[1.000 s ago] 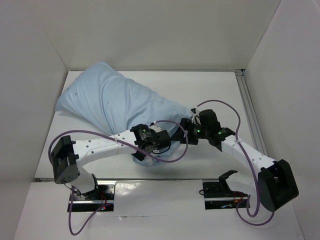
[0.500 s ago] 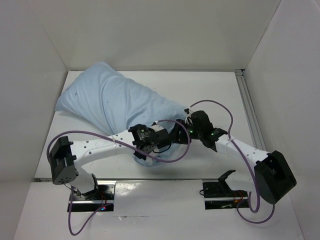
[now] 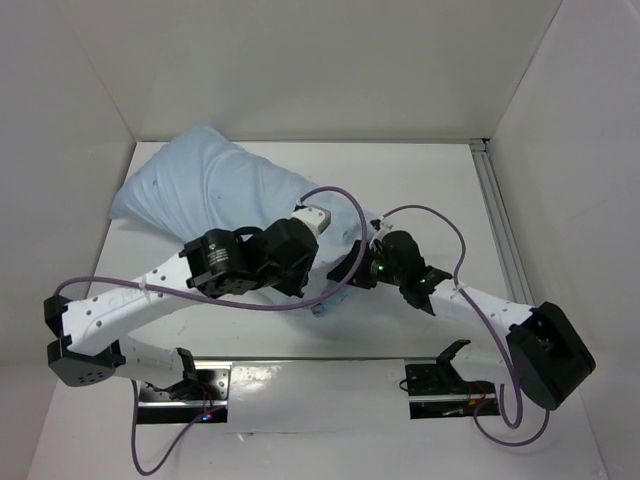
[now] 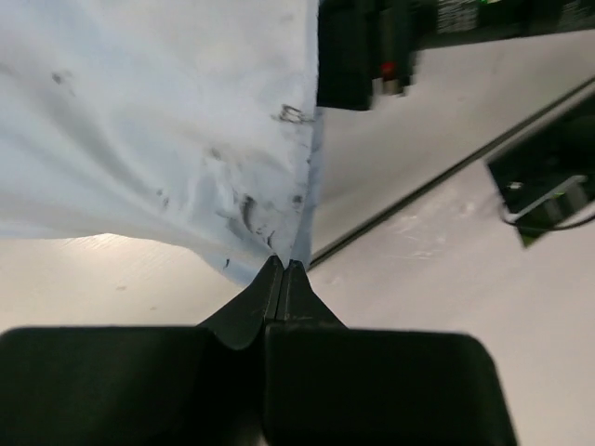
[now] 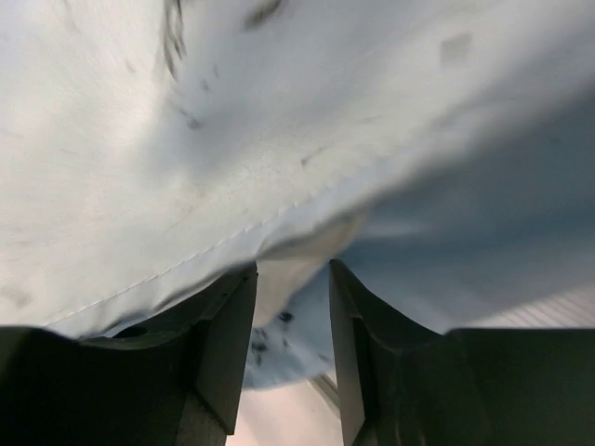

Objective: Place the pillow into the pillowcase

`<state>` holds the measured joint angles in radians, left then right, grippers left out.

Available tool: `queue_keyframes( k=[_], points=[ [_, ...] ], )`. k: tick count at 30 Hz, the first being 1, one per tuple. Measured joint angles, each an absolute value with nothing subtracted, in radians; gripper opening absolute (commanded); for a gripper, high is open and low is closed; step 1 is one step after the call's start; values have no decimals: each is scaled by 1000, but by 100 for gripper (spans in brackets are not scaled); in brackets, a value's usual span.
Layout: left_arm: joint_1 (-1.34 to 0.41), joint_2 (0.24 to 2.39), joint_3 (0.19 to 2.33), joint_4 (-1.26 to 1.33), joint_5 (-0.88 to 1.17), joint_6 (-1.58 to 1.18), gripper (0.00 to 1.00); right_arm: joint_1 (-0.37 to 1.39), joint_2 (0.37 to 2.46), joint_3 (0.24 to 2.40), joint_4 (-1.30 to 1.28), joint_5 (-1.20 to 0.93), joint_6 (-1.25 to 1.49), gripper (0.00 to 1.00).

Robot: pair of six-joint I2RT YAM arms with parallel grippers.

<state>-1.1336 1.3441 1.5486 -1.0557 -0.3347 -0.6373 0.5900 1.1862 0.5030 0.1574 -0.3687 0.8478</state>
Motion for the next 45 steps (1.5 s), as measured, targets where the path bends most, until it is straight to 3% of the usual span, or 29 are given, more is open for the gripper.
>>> queue_keyframes(
  k=[2, 13, 19, 20, 21, 22, 23, 24, 25, 26, 27, 30, 34, 38, 45],
  points=[
    [-1132, 1328, 1551, -1020, -297, -640, 0, 618, 1205, 496, 239, -343, 863, 35],
    [-1107, 1414, 1584, -831, -76, -662, 0, 709, 1499, 519, 673, -121, 928, 31],
    [-1081, 1567, 1756, -793, -41, -648, 0, 623, 1629, 652, 725, -61, 937, 31],
    [-1069, 1593, 1787, -788, -33, -638, 1, 594, 1619, 651, 727, -56, 944, 40],
    [-1053, 1616, 1817, -783, -17, -632, 10, 566, 1604, 645, 726, -52, 952, 46],
    [-1034, 1637, 1846, -782, 6, -628, 34, 532, 1581, 631, 721, -52, 956, 54],
    [-1014, 1658, 1874, -780, 36, -617, 47, 497, 1538, 608, 709, -52, 957, 65],
    [-991, 1679, 1905, -783, 69, -607, 60, 458, 1482, 590, 674, -50, 955, 83],
    [-968, 1702, 1945, -785, 99, -599, 69, 413, 1406, 575, 610, -47, 946, 87],
    [-949, 1720, 1982, -785, 121, -587, 89, 378, 1333, 569, 551, -36, 929, 90],
    [-931, 1733, 2018, -798, 133, -570, 100, 340, 1258, 570, 487, -19, 906, 92],
    [-873, 1747, 2119, -858, 135, -544, 100, 260, 1100, 626, 286, 20, 836, 98],
    [-768, 1702, 2143, -932, 61, -536, 94, 211, 1111, 781, 72, 14, 734, 100],
    [-628, 1497, 1898, -937, -128, -585, 94, 276, 1231, 976, -86, -8, 616, 100],
    [-339, 1026, 1502, -991, -292, -665, 93, 635, 1538, 1277, -180, -6, 427, 100]
  ],
)
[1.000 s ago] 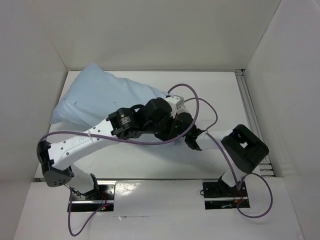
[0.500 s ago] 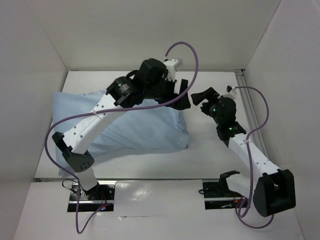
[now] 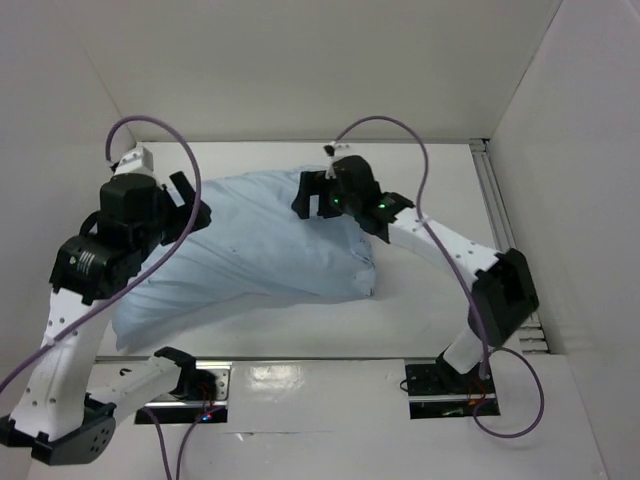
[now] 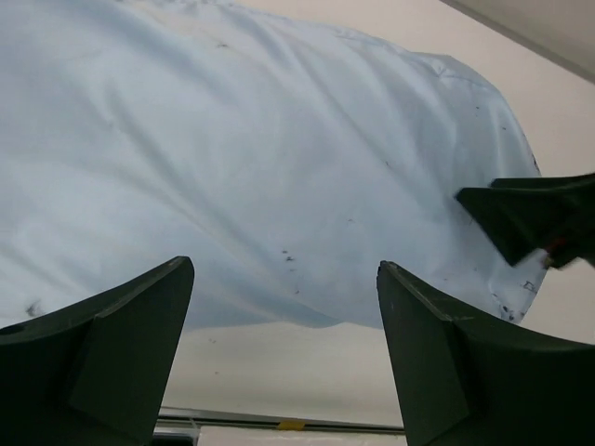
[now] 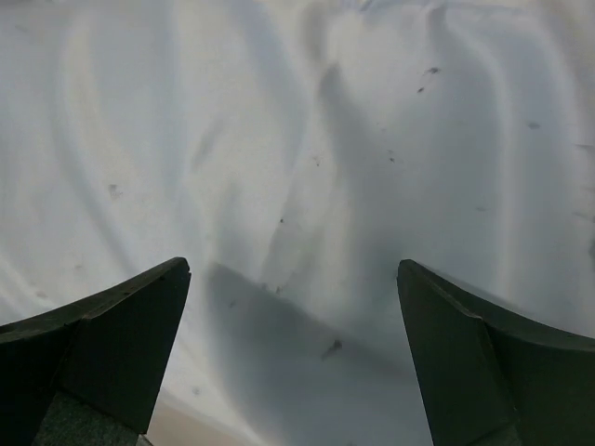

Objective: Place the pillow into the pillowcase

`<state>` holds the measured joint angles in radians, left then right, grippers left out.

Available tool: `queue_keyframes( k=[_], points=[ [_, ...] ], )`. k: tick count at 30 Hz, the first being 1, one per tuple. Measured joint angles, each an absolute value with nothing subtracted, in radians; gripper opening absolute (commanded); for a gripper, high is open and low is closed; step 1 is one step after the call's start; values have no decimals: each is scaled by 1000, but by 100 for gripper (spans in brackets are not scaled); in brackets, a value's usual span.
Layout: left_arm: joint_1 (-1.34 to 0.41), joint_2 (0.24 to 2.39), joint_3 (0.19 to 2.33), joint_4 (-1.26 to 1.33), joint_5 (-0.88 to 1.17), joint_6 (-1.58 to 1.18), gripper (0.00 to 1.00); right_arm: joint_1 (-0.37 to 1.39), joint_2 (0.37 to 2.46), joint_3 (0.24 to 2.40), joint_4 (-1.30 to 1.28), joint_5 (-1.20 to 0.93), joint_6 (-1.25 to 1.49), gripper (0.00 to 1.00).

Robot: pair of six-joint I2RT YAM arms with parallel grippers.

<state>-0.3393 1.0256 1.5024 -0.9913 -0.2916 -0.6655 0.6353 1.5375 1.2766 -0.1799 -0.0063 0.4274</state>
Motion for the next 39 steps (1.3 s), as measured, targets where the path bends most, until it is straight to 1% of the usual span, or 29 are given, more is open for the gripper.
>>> queue_keyframes(
  k=[3, 5, 6, 7, 8, 11, 13, 16, 19, 21, 22, 23, 24, 25, 26, 27, 28, 31, 34, 36, 39],
  points=[
    [-276, 956, 1463, -1006, -289, -683, 91, 669, 1693, 1341, -190, -24, 412, 99],
    [-253, 956, 1472, -1007, -263, -685, 90, 657, 1781, 1349, -172, -38, 431, 52],
    [-244, 967, 1496, -1018, -247, -683, 90, 645, 1805, 1349, -159, -47, 454, 23],
    [-242, 982, 1517, -1018, -234, -680, 90, 629, 1818, 1349, -143, -60, 472, 3],
    [-241, 998, 1536, -1017, -226, -679, 90, 611, 1820, 1350, -123, -73, 498, 0],
    [-235, 1026, 1551, -1015, -189, -663, 90, 545, 1808, 1359, -95, -89, 576, 0],
    [-230, 1037, 1533, -1008, -162, -657, 90, 479, 1782, 1332, -72, -103, 617, 0],
    [-228, 1046, 1449, -971, -104, -654, 90, 339, 1682, 1214, -42, -113, 652, 0],
    [-224, 1071, 1374, -948, -60, -653, 90, 218, 1584, 1127, -46, -73, 661, 0],
    [-220, 1098, 1340, -931, -29, -651, 90, 178, 1527, 1084, -46, -33, 659, 0],
    [-220, 1111, 1327, -921, -17, -651, 90, 173, 1503, 1067, -49, -20, 657, 10],
    [-219, 1123, 1309, -906, 1, -653, 90, 173, 1485, 1056, -55, -14, 656, 29],
    [-219, 1130, 1285, -881, 19, -656, 90, 177, 1470, 1052, -69, -16, 648, 55],
    [-219, 1133, 1249, -847, 38, -657, 90, 181, 1460, 1053, -78, -15, 636, 87],
    [-219, 1137, 1215, -823, 56, -659, 90, 185, 1451, 1057, -91, -13, 622, 93],
    [-219, 1144, 1189, -805, 70, -661, 89, 188, 1441, 1064, -110, -11, 599, 97],
    [-218, 1157, 1169, -783, 83, -662, 89, 192, 1430, 1076, -135, -7, 586, 100],
    [-216, 1247, 1157, -728, 107, -661, 88, 207, 1393, 1141, -231, 40, 545, 100],
    [-211, 1336, 1194, -719, 114, -657, 89, 213, 1328, 1208, -312, 115, 505, 100],
    [-210, 1337, 1223, -734, 113, -649, 92, 214, 1265, 1246, -372, 174, 482, 100],
    [-209, 1270, 1299, -761, 110, -615, 95, 214, 1188, 1304, -451, 260, 454, 100]
  ],
)
